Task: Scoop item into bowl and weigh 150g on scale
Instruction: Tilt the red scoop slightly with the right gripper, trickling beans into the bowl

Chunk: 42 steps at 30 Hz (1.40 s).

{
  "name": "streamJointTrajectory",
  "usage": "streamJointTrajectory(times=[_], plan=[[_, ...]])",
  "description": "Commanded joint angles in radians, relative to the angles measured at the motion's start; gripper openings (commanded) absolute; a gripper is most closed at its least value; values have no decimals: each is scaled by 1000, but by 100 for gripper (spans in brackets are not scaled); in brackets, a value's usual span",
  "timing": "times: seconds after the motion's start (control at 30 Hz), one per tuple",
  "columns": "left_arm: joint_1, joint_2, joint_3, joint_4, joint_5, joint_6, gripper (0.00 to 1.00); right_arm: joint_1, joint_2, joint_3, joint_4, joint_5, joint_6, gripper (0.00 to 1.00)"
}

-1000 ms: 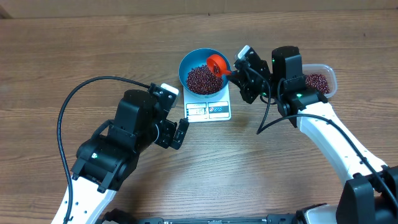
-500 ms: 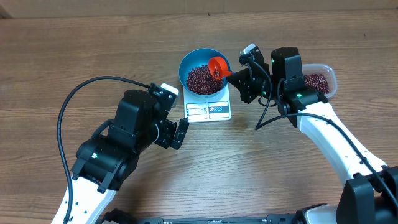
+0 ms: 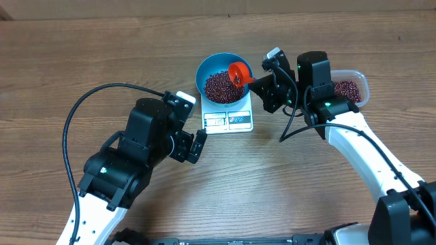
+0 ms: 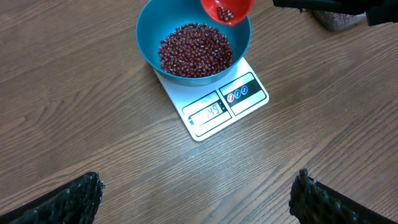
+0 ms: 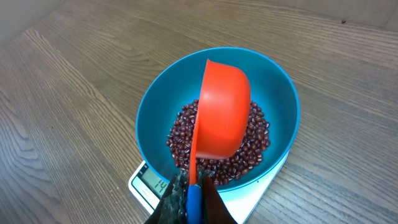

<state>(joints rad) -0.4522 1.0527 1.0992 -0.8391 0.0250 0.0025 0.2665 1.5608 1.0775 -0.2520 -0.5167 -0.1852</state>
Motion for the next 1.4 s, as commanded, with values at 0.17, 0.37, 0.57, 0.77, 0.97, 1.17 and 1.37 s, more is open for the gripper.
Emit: streamJointTrajectory(times=[0.17, 0.37, 0.57, 0.77, 0.97, 1.17, 1.37], plan=[[-6, -6, -3, 1, -6, -6, 100, 2, 4, 36, 94, 15, -134, 4], [-6, -6, -3, 1, -6, -6, 99, 8, 4, 36, 37, 13, -137, 4], [-6, -6, -3, 1, -6, -6, 99, 9, 4, 36, 53, 20, -135, 4], [-6, -6, -3, 1, -6, -6, 100, 5, 5, 36, 69, 93, -175, 4], [-6, -6, -3, 1, -6, -6, 99, 8, 5, 36, 79, 97, -168, 4], [-6, -6, -3, 1, -6, -6, 99, 9, 5, 36, 82, 85, -156, 4], [-6, -6, -3, 1, -6, -6, 100, 8, 5, 36, 74, 65, -157, 4]])
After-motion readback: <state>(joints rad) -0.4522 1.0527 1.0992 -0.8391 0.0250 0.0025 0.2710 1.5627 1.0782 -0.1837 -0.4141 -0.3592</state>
